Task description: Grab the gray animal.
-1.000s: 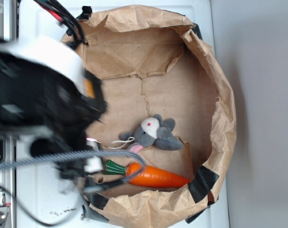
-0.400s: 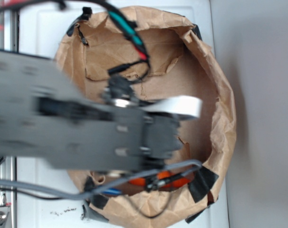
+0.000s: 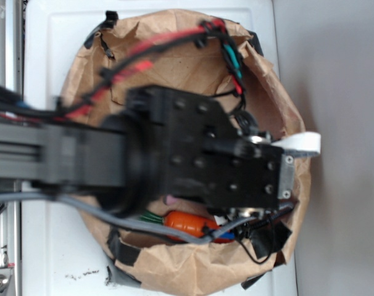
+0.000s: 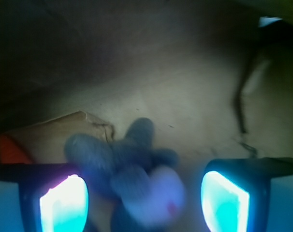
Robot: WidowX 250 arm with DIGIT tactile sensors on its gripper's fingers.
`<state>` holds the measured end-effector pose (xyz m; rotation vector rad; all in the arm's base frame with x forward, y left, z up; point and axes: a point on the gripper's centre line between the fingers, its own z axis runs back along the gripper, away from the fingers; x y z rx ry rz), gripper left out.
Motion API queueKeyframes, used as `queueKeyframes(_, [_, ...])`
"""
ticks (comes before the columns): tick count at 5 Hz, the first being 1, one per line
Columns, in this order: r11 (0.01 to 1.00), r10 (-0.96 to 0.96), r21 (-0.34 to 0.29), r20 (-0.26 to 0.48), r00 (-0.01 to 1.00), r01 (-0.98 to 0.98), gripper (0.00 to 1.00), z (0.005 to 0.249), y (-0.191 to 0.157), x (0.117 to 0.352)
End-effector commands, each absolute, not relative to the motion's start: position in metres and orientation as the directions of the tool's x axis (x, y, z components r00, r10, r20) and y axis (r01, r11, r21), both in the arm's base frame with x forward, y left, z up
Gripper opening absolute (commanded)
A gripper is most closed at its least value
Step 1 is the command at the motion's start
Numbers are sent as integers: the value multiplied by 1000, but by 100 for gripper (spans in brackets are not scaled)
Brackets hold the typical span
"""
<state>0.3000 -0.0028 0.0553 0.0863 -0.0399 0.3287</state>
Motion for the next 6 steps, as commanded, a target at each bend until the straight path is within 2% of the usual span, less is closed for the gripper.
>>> queueKeyframes(1, [853, 445, 204, 199, 873, -481, 100, 43, 4, 311])
queueKeyframes(2, [782, 526, 257, 220, 822, -569, 0, 33, 7, 317])
queueKeyframes(4, [751, 533, 262, 301, 791, -606, 0, 31, -4, 300])
queueKeyframes(5, [803, 533, 162, 234, 813, -573, 0, 57, -1, 294])
queueKeyframes(6, [839, 533, 20, 162, 830, -543, 0, 96, 8, 288])
